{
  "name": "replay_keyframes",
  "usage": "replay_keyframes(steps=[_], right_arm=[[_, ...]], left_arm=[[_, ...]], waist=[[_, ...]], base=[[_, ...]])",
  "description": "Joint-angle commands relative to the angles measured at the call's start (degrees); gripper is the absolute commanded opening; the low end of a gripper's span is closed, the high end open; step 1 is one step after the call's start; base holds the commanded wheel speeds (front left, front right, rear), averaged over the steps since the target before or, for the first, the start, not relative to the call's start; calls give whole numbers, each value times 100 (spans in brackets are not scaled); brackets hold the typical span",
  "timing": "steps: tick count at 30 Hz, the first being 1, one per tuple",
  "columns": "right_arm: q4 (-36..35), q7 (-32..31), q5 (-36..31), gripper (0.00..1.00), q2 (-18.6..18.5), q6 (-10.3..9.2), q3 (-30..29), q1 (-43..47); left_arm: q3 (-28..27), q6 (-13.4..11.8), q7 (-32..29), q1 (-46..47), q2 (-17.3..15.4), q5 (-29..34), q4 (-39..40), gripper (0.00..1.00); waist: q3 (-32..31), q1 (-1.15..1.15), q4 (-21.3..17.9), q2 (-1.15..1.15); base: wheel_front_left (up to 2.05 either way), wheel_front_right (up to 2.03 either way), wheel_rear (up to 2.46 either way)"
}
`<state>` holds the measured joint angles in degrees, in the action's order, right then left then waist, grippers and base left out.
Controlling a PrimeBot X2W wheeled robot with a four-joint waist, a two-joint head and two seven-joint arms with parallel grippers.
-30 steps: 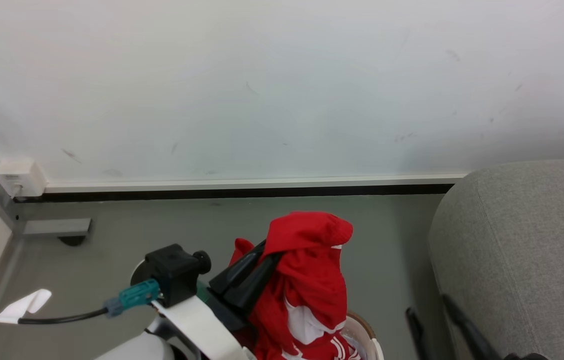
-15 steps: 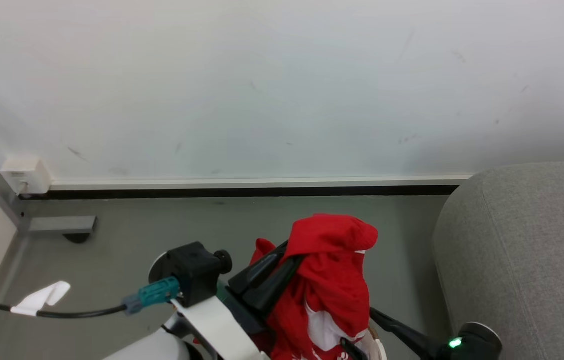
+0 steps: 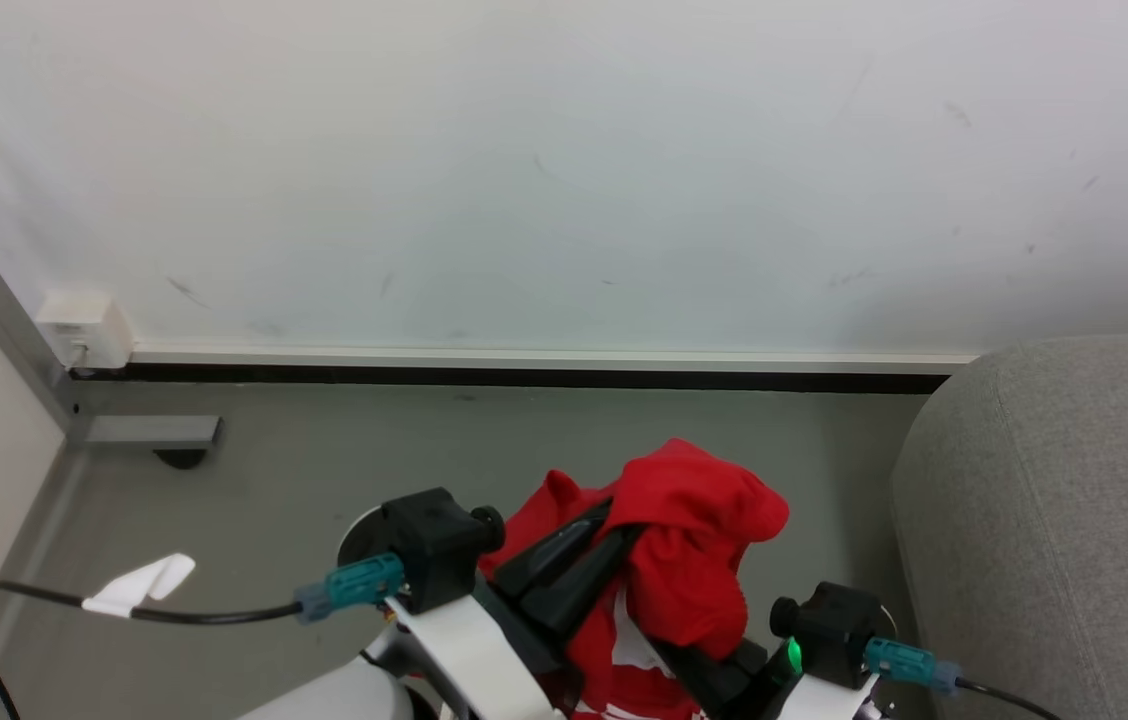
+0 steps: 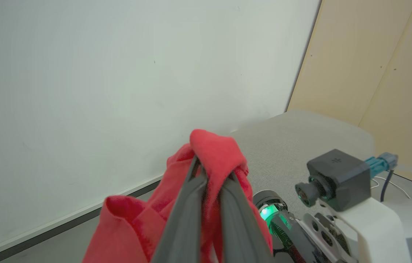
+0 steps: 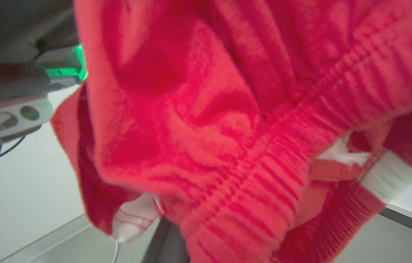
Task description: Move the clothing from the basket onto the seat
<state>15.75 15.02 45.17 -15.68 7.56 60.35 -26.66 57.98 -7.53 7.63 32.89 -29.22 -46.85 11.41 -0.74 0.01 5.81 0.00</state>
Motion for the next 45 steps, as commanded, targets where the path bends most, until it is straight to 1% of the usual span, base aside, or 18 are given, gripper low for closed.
replay_keyframes(steps=[1,3,5,6,7,8,9,12,18,30,31,36,40,45], right_arm=[[-25,19,114,0,31,-13,-166,-54],[-90,20,192,0,8,-13,-265,-2],[-186,20,246,0,-42,-13,-365,58],[-240,20,252,0,-65,-13,-438,90],[-290,20,263,0,-98,-13,-510,123],[-343,20,266,0,-138,-13,-581,154],[-406,20,256,0,-181,-13,-651,170],[-557,20,218,0,-296,-13,-947,275],[-847,21,128,0,-557,-13,-1613,470],[-1320,22,-61,0,-1086,-13,-2845,888],[-1320,22,-61,0,-1086,-13,-2845,888],[-1473,13,-104,0,-1278,-13,-3223,1045],[-1563,13,-163,0,-1402,-13,-3469,1112],[-1677,-24,-207,0,-1412,-13,-3722,1193]], left_arm=[[-10,15,3,42,14,-13,-60,0],[-20,3,14,31,-8,-18,-121,0],[-54,-29,80,1,-13,-17,-181,11],[-68,-35,142,-19,3,-4,-209,35],[-69,-23,184,-48,22,-4,-247,47],[-72,-24,244,-77,30,0,-293,88],[-76,-35,274,-94,25,26,-334,100],[-56,-15,390,-164,89,80,-452,100],[65,157,645,-302,286,303,-697,100],[130,575,757,-515,721,920,-1287,100],[130,575,757,-515,721,920,-1287,100],[57,748,755,-648,885,1123,-1450,100],[3,871,756,-732,1033,1280,-1561,100],[-84,1031,754,-744,1127,1430,-1633,100]], waist=[[6,-1,18,0],[4,-1,21,0],[5,-1,14,0],[3,-1,9,0],[2,-1,0,0],[3,-1,-12,0],[7,-1,-36,0],[18,-1,-118,0],[85,-1,-410,0],[289,-1,-1407,0],[289,-1,-1407,0],[346,-1,-1839,0],[420,-1,-2108,0],[632,-1,-2267,0]], base=[[0,0,0],[0,0,0],[0,0,0],[0,0,0],[0,0,0],[0,0,0],[0,0,0],[0,0,0],[0,0,0],[0,0,0],[0,0,0],[0,0,0],[0,0,0],[0,0,0]])
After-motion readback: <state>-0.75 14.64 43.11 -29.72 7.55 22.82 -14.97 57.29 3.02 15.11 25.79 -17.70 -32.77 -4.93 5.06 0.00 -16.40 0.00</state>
